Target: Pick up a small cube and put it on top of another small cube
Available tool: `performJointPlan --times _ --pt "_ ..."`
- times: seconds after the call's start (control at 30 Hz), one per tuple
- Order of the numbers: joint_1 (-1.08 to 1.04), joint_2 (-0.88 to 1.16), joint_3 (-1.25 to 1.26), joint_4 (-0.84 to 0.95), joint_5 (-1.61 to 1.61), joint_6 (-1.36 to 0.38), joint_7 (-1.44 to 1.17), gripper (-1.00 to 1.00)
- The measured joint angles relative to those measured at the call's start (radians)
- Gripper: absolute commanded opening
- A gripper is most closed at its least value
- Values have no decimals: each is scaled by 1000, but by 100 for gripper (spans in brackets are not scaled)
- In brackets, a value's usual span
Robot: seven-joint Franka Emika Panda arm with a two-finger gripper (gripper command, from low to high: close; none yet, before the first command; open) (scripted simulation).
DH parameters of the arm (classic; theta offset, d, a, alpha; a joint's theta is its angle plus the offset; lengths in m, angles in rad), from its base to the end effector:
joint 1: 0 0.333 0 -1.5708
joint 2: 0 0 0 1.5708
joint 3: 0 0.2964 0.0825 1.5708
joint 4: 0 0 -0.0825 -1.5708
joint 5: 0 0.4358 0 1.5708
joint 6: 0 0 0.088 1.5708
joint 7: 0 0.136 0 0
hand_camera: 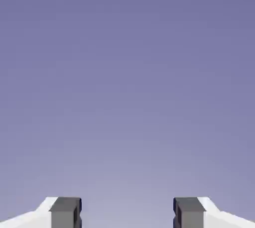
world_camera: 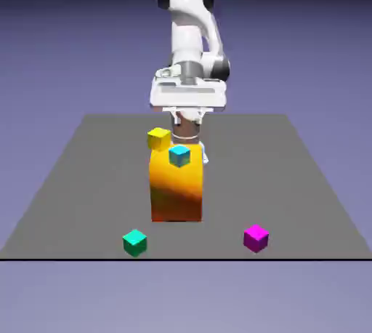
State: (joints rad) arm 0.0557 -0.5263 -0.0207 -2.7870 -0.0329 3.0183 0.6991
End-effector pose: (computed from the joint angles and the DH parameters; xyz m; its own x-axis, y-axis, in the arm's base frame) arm 0.4680 0.0196 0.3786 0.5925 -0.6018 0.5355 -0.4214 -0.7981 -0.4306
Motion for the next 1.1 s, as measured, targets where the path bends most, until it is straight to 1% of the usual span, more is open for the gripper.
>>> performJointPlan --times 0.87,0.93,1.1 --pt "942 942 -446 496 -709 -404 -903 0" --pt "960 960 -455 506 -722 -411 -920 0" --pt "913 1141 -465 564 -748 -275 -873 0"
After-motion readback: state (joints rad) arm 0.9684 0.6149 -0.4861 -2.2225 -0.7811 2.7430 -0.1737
